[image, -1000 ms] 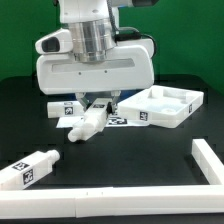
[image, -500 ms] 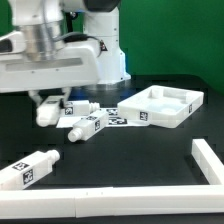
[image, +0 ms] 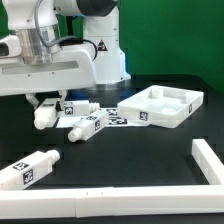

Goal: Assemble desk

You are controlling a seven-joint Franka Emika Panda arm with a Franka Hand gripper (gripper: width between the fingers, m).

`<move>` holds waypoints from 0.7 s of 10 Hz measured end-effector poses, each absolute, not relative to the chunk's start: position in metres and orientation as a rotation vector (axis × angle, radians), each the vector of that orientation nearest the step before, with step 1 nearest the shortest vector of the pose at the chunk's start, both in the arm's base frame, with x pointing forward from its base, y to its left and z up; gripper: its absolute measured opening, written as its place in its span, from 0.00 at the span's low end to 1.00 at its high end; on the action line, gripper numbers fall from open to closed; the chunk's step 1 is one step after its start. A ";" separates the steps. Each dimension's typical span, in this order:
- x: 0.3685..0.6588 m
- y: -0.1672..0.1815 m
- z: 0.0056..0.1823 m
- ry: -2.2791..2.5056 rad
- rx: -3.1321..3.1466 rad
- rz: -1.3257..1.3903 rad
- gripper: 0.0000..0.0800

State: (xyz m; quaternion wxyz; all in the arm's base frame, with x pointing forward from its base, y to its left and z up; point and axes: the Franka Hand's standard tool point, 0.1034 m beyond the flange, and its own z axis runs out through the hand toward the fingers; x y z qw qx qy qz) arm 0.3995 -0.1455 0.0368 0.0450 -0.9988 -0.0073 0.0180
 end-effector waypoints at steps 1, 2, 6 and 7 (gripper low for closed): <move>0.389 -0.155 0.027 0.006 -3.048 0.086 0.36; 0.383 -0.159 0.019 -0.008 -3.060 0.087 0.36; 0.381 -0.166 0.008 -0.011 -3.070 0.093 0.36; 0.381 -0.166 0.008 -0.012 -3.070 0.094 0.48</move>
Offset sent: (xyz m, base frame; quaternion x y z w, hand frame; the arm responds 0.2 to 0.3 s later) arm 0.0069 -0.0127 -0.0180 0.0119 0.0210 0.0031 0.9997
